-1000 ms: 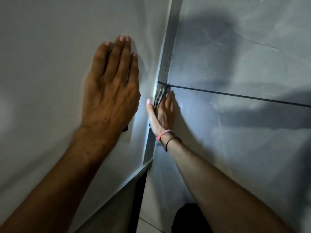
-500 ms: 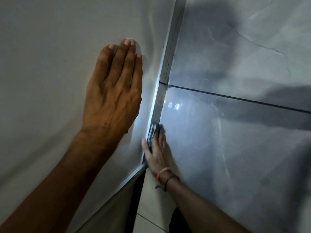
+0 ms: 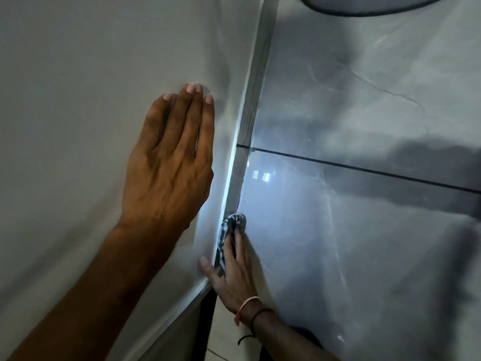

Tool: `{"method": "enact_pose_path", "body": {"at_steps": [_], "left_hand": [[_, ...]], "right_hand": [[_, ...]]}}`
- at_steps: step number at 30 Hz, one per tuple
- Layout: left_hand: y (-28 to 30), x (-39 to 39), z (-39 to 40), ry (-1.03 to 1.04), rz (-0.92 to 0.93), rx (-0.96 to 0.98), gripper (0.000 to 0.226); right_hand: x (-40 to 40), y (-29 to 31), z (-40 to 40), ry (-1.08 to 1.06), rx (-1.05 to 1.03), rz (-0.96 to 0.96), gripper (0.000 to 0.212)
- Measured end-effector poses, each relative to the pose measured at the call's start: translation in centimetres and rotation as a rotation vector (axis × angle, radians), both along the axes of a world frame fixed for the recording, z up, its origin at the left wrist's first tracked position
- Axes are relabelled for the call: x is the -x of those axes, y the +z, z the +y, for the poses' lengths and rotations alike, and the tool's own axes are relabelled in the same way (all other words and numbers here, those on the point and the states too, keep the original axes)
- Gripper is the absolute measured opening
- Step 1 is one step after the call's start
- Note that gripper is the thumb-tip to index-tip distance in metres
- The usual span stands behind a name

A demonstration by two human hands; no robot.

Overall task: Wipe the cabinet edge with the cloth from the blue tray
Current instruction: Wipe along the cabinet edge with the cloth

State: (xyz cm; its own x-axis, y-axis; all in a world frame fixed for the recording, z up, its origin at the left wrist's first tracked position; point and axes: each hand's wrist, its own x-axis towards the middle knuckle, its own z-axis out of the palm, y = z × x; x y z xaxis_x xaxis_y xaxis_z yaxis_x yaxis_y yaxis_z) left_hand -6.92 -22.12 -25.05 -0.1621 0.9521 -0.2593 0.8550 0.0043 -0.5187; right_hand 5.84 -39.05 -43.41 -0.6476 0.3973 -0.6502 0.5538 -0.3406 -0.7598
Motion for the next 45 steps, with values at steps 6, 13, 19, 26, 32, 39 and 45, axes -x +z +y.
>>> {"method": "enact_pose_path", "body": {"at_steps": [6,13,19,26,32,39,45], "left_hand": [[1.2,0.3,1.3,-0.034,0.013,0.016,0.070],[2.1,2.2,7.1,-0.090,0.089,0.051,0.074],[2.0,2.7,8.2,-0.125,0.202,0.242,0.074],[1.5,2.7,9.1,-0.061,0.269,0.302,0.073],[1.4,2.8,10.4,-0.146,0.382,0.423,0.077],[1.5,2.8,10.4,-0.141,0.396,0.451,0.078],[1.3,2.9,11.1,-0.158,0.421,0.466,0.082]], "right_hand": [[5.3,-1.9,13.1,-0.267,-0.032,0.126,0.102],[6.0,-1.9,18.0,-0.287,-0.101,0.181,0.099],[3.5,-1.7,13.0,-0.160,-0.026,0.179,0.103],[8.5,-3.1,25.9,-0.274,-0.199,0.133,0.112],[2.5,-2.0,13.5,-0.109,-0.033,0.245,0.100],[8.0,-3.0,26.5,-0.238,-0.112,0.199,0.100],[8.3,-3.0,25.4,-0.287,-0.145,0.184,0.101]]}}
